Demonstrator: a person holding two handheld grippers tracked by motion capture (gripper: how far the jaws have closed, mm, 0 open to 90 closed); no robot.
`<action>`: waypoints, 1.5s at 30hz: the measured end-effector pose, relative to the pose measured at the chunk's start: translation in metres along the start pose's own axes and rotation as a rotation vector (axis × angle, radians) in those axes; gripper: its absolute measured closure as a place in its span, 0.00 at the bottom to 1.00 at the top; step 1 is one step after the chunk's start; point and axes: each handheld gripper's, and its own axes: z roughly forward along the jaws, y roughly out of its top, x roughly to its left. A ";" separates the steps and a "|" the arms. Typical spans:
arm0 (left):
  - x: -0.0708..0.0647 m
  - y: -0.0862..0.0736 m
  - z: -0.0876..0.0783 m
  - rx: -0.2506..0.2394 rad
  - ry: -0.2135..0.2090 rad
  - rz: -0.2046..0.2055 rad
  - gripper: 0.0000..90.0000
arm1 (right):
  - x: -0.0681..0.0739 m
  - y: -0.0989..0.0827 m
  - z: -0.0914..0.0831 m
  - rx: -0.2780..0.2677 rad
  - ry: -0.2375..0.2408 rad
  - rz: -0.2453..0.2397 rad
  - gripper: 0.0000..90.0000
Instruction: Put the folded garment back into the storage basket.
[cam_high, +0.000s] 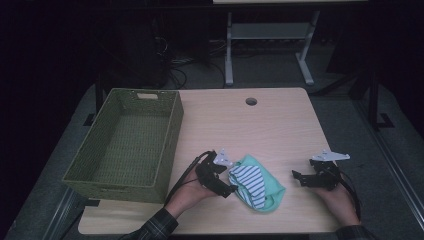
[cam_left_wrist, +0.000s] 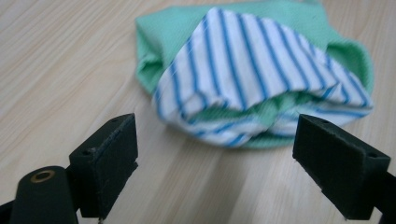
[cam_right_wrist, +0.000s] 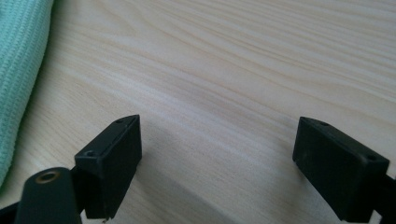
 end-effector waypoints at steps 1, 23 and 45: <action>-0.002 0.002 0.002 0.005 -0.003 0.011 0.15 | 0.000 0.000 0.000 0.000 0.000 0.000 0.17; -0.014 0.015 0.049 0.112 -0.037 0.097 0.14 | 0.000 0.000 0.000 0.000 0.000 0.000 0.17; -0.010 0.016 0.041 0.130 -0.082 0.103 0.69 | 0.000 0.000 0.000 0.000 -0.002 0.002 0.17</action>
